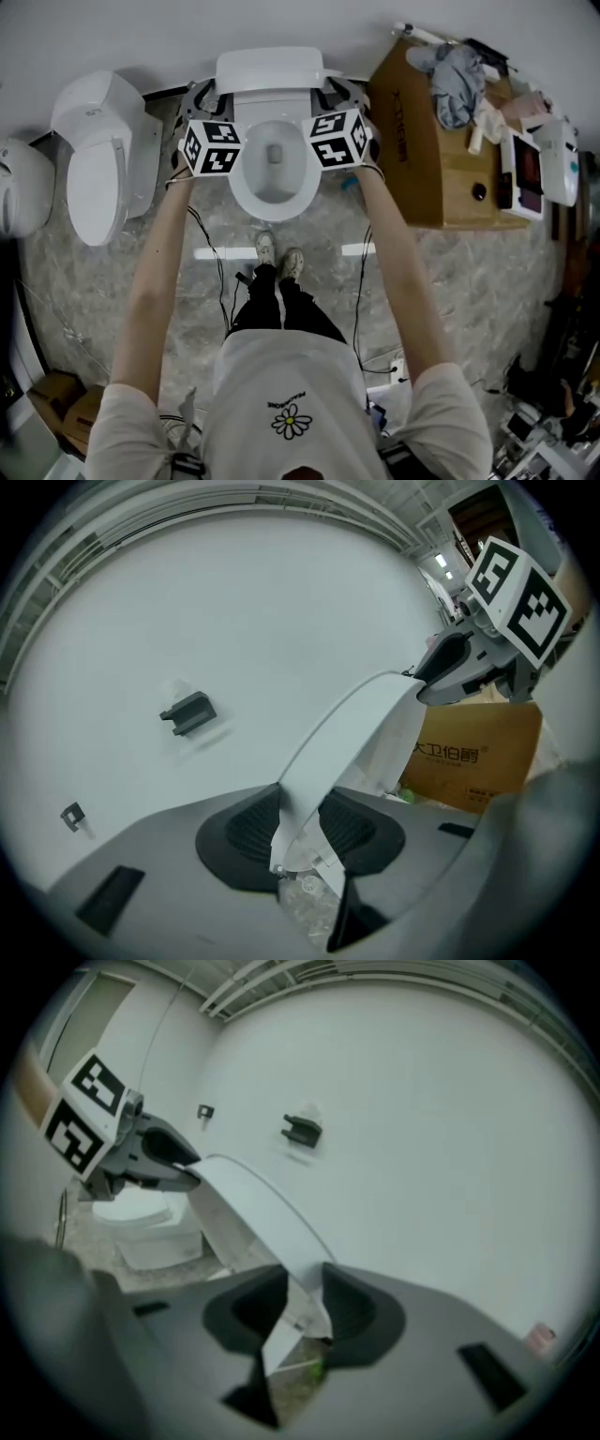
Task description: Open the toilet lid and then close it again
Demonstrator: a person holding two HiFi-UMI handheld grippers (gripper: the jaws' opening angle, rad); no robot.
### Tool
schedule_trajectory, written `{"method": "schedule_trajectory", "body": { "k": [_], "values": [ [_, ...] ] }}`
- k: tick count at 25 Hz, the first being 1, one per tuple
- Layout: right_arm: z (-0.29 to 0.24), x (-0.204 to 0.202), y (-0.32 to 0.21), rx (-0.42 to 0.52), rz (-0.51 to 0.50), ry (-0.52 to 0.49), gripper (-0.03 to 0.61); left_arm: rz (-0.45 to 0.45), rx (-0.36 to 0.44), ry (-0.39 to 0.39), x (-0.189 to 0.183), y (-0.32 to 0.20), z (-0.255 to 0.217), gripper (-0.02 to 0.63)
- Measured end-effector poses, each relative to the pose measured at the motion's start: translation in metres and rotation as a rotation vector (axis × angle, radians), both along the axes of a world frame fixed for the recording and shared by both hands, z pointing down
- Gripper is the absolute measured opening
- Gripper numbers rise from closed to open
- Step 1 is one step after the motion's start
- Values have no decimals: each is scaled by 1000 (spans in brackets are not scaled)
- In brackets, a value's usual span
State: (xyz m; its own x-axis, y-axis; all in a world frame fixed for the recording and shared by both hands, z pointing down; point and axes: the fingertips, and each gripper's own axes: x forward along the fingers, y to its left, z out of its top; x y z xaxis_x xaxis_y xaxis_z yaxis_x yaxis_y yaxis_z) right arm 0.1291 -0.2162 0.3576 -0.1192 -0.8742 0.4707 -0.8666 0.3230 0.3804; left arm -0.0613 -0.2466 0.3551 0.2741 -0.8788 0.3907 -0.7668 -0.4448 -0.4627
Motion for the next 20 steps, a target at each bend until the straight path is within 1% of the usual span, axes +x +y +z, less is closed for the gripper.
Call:
{"method": "schedule_trajectory", "body": {
  "k": [3,10,15,20],
  "values": [
    [9,-4,17,-12,-4,8,130,15,3,-34,-4,18,9,152],
    [33,-5,52,-45,-22,24,140,70,17,-73,-3,54,29,167],
    [59,-7,85,-111,-39,42,152,115,-12,-75,-3,88,55,185],
    [87,-9,114,-180,-53,49,161,164,-77,-86,-3,120,82,204]
  ]
}}
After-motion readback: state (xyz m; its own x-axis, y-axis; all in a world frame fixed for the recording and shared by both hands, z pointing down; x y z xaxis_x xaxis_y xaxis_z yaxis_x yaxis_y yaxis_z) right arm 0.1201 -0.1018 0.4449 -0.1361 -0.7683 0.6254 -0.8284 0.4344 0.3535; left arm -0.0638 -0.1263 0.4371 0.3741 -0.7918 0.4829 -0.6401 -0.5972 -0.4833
